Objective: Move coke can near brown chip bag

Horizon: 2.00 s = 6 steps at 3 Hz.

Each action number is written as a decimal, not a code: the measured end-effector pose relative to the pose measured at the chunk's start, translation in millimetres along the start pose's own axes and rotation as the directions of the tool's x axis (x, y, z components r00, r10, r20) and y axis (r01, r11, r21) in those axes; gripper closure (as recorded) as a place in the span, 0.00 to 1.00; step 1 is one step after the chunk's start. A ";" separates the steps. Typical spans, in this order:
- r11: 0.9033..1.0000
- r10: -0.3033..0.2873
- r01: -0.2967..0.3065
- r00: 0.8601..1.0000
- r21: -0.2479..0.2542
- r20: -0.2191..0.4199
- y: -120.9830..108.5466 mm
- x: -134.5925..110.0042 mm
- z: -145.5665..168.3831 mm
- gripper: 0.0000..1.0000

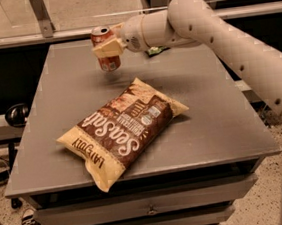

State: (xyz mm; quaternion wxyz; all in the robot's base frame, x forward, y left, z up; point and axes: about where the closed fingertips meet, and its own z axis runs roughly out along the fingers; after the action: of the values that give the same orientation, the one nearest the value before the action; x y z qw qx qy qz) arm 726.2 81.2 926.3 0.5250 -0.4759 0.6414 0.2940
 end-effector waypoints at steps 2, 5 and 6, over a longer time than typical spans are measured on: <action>1.000 0.018 -0.017 0.996 0.014 -0.090 16.2 30.0 -76.9 1.00; 0.998 0.039 -0.045 0.993 -0.053 -0.112 38.5 50.7 -93.1 0.36; 0.997 0.035 -0.043 0.993 -0.069 -0.114 42.1 53.9 -94.6 0.12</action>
Offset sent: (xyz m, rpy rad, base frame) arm -0.0700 -0.1114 -0.0132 -0.1128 0.0766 -0.0403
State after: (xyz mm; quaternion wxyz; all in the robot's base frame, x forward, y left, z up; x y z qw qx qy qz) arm 650.4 -2.3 895.9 0.4647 -0.4977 0.6683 0.2996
